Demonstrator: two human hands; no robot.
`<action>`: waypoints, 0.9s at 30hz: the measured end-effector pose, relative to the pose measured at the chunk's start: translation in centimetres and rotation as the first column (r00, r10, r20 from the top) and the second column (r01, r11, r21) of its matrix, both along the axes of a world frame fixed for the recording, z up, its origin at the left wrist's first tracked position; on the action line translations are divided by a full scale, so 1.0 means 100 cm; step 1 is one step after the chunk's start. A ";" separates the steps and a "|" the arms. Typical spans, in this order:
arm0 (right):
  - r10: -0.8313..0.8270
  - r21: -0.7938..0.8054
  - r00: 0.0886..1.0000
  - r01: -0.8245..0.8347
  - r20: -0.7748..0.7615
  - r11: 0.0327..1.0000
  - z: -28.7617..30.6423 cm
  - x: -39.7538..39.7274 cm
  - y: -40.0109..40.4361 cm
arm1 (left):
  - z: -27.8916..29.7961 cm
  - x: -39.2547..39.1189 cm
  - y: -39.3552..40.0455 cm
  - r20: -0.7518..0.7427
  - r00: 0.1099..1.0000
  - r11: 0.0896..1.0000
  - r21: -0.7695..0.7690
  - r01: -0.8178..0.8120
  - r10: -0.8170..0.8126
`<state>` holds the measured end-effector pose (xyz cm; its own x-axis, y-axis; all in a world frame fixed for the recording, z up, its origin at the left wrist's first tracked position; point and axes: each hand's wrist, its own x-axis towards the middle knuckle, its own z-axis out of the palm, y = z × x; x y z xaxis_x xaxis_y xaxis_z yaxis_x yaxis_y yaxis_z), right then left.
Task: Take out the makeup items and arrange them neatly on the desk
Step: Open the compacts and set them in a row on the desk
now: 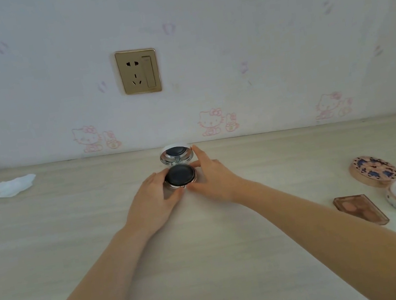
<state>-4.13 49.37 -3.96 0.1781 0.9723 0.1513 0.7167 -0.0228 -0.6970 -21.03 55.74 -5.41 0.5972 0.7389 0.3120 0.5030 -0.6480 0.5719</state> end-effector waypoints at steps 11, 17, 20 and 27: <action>-0.001 -0.109 0.983 0.022 0.182 0.994 0.007 -0.001 -0.029 | 0.003 -0.011 -0.014 -0.054 0.990 0.990 -0.033 -0.135 0.133; -0.039 -0.118 0.952 0.079 0.304 0.990 0.018 0.026 -0.095 | 0.010 -0.002 -0.054 0.020 0.992 0.989 0.077 -0.124 0.123; -0.064 -0.111 0.936 0.108 0.347 0.988 0.023 0.043 -0.131 | 0.010 0.015 -0.081 0.040 0.998 0.995 0.083 -0.057 0.054; -0.139 -0.102 0.900 0.197 0.413 0.975 0.029 0.095 -0.208 | 0.011 0.075 -0.144 0.065 0.987 0.988 0.049 0.146 -0.149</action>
<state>5.34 28.58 -1.03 0.2934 0.9495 0.1113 0.9115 -0.2427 -0.3320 -13.54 41.32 -4.30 0.6751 0.6289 0.3857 0.3605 -0.7374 0.5712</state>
